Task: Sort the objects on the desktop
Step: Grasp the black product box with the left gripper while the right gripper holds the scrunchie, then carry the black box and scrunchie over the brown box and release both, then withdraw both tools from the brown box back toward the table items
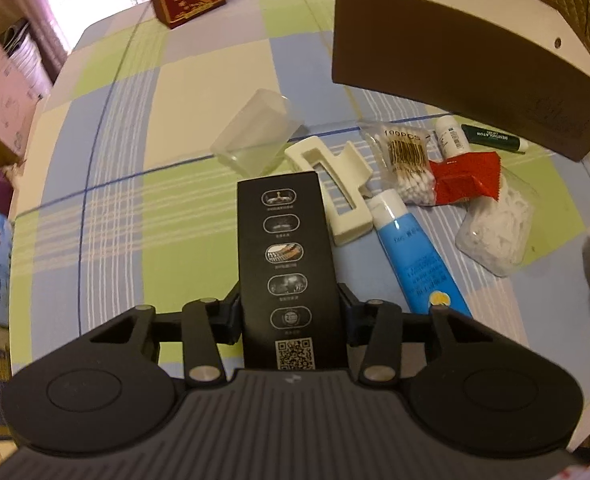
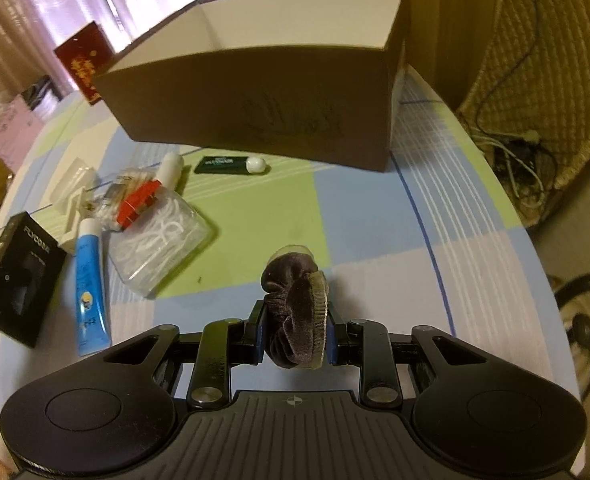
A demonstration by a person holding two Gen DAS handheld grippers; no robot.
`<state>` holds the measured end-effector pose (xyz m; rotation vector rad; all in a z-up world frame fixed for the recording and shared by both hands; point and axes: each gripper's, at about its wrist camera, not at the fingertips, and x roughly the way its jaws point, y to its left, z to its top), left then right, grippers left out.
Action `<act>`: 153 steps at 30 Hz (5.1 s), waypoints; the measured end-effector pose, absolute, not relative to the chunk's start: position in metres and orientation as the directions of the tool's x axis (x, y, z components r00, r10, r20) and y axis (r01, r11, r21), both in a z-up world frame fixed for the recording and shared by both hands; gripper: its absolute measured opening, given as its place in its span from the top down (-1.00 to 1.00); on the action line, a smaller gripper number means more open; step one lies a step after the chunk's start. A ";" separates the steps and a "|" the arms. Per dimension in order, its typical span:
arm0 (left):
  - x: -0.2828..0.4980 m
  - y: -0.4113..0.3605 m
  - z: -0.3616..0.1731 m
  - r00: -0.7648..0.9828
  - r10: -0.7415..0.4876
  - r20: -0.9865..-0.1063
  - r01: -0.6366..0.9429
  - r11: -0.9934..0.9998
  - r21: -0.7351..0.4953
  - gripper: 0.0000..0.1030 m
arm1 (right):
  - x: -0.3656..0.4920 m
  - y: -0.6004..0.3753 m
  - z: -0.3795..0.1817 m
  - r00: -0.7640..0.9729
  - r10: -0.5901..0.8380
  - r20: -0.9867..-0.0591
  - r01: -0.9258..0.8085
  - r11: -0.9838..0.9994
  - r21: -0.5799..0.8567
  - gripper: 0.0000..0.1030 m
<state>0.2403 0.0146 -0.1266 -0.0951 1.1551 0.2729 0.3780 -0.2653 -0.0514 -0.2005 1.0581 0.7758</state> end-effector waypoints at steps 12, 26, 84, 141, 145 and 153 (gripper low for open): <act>0.242 -0.030 -0.055 0.531 0.157 -0.833 -0.307 0.952 -0.016 0.25 | 0.420 -0.275 0.002 0.204 0.621 -0.757 -0.732 0.610 0.304 0.52; 0.392 -0.049 0.013 0.703 -0.084 -0.706 -0.033 0.988 -0.150 0.25 | 0.476 -0.215 0.064 0.402 0.657 -0.638 -0.719 0.658 0.223 0.52; 0.530 -0.034 -0.093 0.530 0.012 -0.848 -0.008 1.000 0.009 -0.16 | 0.527 -0.120 -0.020 0.442 0.465 -0.767 -0.749 0.661 -0.032 -0.46; 0.367 -0.045 0.019 0.663 0.057 -0.746 -0.038 0.998 0.042 -0.58 | 0.402 -0.173 0.072 0.517 0.498 -0.696 -0.631 0.771 0.083 -0.97; 0.347 -0.047 0.025 0.676 0.051 -0.735 -0.044 0.999 0.029 -0.58 | 0.387 -0.175 0.075 0.498 0.519 -0.694 -0.654 0.751 0.093 -0.97; 0.312 -0.049 0.031 0.689 0.045 -0.723 -0.063 0.998 0.003 -0.61 | 0.361 -0.178 0.076 0.467 0.540 -0.700 -0.696 0.713 0.085 -0.97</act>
